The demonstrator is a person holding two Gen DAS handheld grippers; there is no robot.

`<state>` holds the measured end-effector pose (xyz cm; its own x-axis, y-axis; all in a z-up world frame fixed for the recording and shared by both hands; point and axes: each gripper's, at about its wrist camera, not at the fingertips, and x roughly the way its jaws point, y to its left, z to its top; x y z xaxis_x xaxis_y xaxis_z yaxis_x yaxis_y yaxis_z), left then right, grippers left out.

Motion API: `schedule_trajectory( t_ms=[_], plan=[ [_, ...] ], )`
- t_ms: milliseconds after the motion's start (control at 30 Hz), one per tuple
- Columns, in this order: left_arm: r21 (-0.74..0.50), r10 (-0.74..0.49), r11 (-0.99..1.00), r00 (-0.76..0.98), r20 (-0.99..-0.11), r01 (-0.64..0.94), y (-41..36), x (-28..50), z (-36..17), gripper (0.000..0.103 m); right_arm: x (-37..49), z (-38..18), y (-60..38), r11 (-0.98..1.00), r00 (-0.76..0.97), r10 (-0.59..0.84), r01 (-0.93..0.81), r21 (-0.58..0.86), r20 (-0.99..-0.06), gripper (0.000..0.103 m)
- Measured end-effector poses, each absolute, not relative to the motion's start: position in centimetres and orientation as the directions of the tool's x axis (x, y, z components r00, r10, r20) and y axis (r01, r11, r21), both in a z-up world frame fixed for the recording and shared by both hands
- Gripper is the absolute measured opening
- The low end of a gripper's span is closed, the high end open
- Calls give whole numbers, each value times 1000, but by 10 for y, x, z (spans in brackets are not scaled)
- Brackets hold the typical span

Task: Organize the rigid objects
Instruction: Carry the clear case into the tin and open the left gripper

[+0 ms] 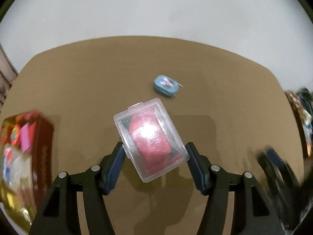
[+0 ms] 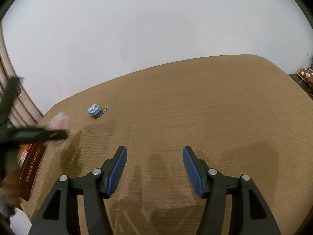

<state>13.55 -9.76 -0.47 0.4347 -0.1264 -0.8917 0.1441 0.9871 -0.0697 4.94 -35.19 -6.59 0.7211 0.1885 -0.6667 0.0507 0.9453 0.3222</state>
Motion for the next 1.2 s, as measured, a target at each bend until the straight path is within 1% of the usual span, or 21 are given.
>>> schedule_trajectory(
  t_ms=[133,267,367,500,600,833,1000,1200],
  plan=[
    [-61,-125,986,453,-883,154,-64,74,30,59,54,-68,-350,948,708,186,54,315,-682,61],
    [-10,-55,995,479,-876,97,3,37,67,59,61,-69,-347,952,693,173,64,298,-700,61],
    [17,8,1000,453,-892,15,60,30,68,59,65,-70,-344,955,684,162,71,286,-711,61],
    [19,27,1000,409,-912,-23,109,27,52,59,72,-72,-339,960,669,151,77,271,-727,61],
    [45,44,999,404,-914,-6,111,30,35,59,77,-75,-334,962,661,146,79,262,-736,61],
    [37,12,997,341,-940,68,115,39,-3,59,88,-81,-325,964,653,141,80,253,-744,61],
    [28,12,998,282,-959,54,120,48,-23,59,90,-85,-323,966,650,137,81,247,-748,61],
    [104,68,989,303,-951,105,110,60,-26,59,85,-85,-325,966,650,133,83,245,-748,61]
  ],
)
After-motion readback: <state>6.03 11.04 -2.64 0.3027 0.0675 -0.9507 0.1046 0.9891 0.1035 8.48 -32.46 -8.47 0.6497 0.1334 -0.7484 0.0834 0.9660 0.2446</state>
